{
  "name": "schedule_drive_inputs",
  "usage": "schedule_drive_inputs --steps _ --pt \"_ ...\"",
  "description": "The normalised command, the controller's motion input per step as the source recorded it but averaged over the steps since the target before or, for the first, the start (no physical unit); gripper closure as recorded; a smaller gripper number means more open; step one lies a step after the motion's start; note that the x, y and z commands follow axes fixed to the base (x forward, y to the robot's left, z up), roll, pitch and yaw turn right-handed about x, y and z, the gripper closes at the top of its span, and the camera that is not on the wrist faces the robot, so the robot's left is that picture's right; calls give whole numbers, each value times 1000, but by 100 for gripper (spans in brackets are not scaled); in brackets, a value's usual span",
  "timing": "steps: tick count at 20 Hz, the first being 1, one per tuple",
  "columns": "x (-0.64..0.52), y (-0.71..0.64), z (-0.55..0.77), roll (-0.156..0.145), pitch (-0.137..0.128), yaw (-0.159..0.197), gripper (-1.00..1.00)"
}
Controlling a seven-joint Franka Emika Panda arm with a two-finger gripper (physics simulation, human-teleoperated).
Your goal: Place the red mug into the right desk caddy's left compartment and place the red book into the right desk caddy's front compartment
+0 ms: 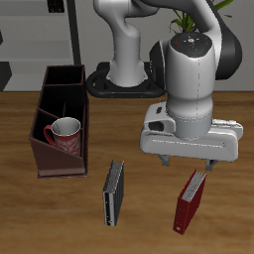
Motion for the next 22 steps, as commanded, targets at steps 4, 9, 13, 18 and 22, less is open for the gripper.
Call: schedule_drive_inputs --steps 4,9,13,18,22 --pt "22 -54 -164 -43 -57 -8 -100" --pt "-73 2 -101 -41 -73 -19 -100" --pt "-18 46 -217 -12 -7 -31 -100" --pt "-21 67 -190 1 3 -10 -100" --pt "-52 14 -187 -4 3 -25 -100"
